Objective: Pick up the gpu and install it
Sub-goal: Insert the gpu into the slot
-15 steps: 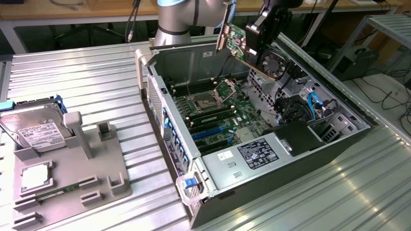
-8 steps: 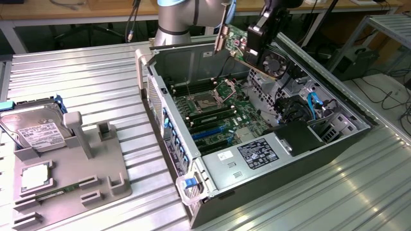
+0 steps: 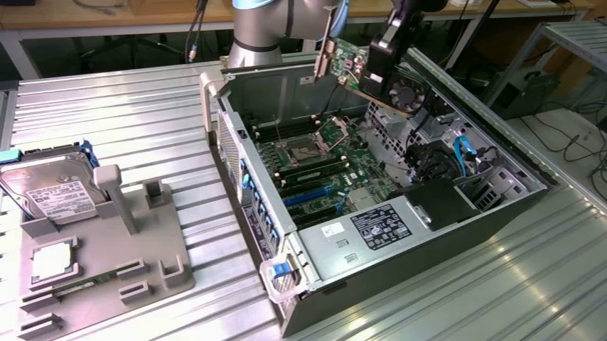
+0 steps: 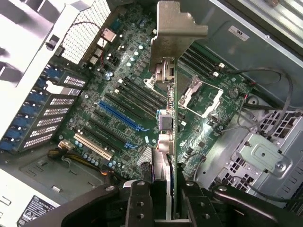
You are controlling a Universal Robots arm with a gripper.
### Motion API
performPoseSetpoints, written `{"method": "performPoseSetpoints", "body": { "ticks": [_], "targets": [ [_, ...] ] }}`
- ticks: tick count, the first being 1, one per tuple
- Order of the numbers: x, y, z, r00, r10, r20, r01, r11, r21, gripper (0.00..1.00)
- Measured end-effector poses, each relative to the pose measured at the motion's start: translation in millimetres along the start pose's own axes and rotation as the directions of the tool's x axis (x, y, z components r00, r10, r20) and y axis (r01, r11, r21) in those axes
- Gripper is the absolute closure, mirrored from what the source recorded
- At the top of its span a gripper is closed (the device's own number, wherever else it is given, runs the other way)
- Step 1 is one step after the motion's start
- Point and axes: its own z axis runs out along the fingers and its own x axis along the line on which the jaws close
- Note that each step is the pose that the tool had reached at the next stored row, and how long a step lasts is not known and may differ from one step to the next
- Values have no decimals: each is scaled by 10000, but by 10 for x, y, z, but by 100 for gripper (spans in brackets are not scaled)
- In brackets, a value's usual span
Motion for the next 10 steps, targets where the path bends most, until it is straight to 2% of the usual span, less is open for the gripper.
{"method": "performPoseSetpoints", "body": {
  "ticks": [5, 10],
  "targets": [
    [0, 0, 0, 9983, -589, -2, 589, 9983, -6, 72],
    [1, -1, 0, 9934, -1145, -4, 1145, 9934, -11, 72]
  ]
}}
